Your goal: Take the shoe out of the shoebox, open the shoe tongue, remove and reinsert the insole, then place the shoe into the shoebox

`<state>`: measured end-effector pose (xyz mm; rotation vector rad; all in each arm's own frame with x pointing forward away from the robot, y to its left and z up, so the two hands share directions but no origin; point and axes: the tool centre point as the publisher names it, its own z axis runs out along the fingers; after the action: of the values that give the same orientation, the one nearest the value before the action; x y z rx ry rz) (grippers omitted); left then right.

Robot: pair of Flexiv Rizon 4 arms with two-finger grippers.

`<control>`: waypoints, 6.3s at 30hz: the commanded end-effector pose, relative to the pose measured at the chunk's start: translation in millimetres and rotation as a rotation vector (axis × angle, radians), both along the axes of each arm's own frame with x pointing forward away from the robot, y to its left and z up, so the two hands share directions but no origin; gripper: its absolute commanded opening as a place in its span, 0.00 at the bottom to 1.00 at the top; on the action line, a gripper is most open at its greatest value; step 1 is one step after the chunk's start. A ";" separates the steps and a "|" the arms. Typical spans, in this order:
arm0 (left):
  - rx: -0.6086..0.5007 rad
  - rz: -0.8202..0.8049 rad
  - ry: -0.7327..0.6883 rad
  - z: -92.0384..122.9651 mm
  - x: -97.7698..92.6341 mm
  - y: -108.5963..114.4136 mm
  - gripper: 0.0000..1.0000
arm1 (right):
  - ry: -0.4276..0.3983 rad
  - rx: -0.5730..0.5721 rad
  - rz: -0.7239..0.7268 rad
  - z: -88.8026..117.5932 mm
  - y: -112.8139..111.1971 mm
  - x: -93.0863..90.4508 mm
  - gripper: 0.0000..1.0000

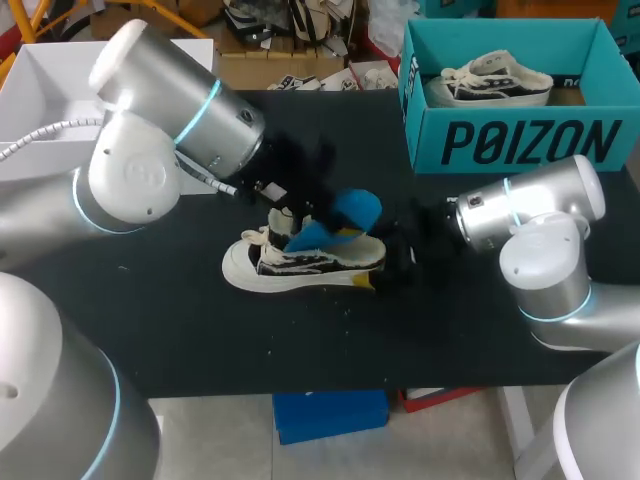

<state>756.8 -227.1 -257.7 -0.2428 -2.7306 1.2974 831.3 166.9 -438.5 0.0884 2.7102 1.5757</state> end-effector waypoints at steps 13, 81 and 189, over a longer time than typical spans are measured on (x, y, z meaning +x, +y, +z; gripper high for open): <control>-0.222 0.107 0.196 106.5 5.3 24.3 0.00 | 0.000 0.000 -0.001 -1.8 -0.2 0.7 0.00; -0.657 0.176 0.556 274.8 -38.4 4.9 0.00 | 0.000 0.000 -0.001 -1.8 -0.2 0.7 0.00; -0.682 0.169 0.546 282.8 -46.9 5.0 0.00 | -0.023 -0.755 0.116 35.4 7.8 0.4 1.00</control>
<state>710.9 -220.6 26.0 0.2614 -1.8264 1.9486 834.7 180.9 -400.3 -0.0908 3.1390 0.3096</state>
